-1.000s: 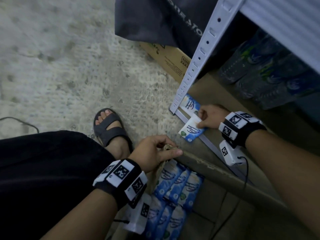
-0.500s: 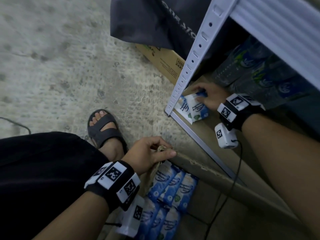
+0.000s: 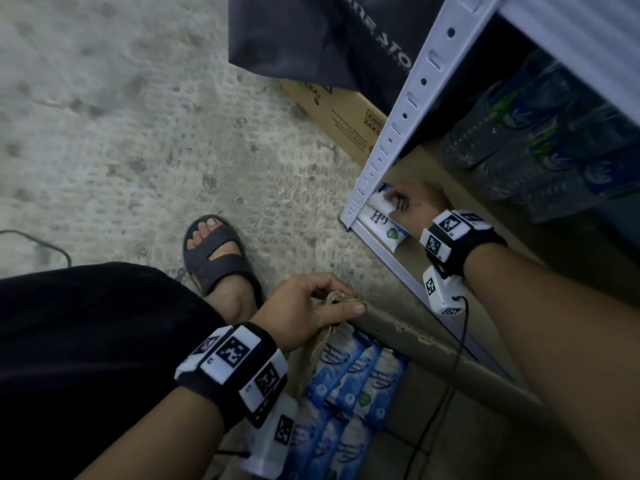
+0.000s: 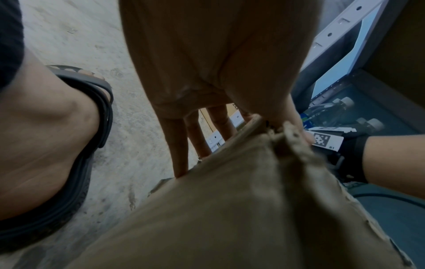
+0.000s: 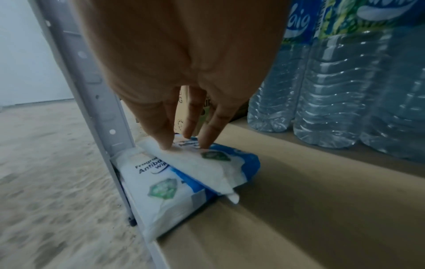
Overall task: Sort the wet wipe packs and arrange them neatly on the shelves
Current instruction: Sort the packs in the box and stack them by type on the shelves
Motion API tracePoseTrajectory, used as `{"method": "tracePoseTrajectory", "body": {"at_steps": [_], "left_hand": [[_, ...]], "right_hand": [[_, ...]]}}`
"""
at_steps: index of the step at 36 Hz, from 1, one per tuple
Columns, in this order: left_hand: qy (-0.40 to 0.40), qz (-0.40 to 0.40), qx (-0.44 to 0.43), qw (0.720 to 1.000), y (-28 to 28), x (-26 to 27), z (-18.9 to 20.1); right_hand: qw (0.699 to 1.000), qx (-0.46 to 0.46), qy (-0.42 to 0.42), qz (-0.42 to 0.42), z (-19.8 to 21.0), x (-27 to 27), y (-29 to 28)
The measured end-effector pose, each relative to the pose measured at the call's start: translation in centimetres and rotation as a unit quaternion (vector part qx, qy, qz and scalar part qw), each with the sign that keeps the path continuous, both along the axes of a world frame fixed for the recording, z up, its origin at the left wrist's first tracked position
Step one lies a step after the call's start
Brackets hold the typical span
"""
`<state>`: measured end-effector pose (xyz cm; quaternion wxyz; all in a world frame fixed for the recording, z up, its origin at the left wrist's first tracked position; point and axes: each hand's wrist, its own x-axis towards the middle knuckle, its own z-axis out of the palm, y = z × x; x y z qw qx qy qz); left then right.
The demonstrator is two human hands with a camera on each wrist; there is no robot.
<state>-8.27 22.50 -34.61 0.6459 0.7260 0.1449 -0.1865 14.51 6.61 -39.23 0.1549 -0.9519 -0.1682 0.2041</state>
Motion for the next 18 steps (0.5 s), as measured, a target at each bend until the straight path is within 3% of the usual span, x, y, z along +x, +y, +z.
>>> {"method": "tracePoseTrajectory", "body": {"at_steps": [6, 10, 13, 18], "left_hand": [[-0.001, -0.004, 0.002, 1.0, 0.0, 0.0, 0.1], [0.001, 0.0, -0.005, 1.0, 0.0, 0.1, 0.0], [0.002, -0.001, -0.006, 1.0, 0.0, 0.1, -0.1], [-0.002, -0.002, -0.002, 1.0, 0.0, 0.1, -0.2]], "right_hand": [[0.999, -0.011, -0.03, -0.009, -0.7, -0.3, -0.4], [0.991, -0.108, 0.029, -0.072, -0.8, -0.4, -0.3], [0.989, -0.096, 0.062, -0.09, -1.2, -0.2, -0.3], [0.991, -0.106, 0.04, -0.069, -0.9, -0.3, -0.5]]}}
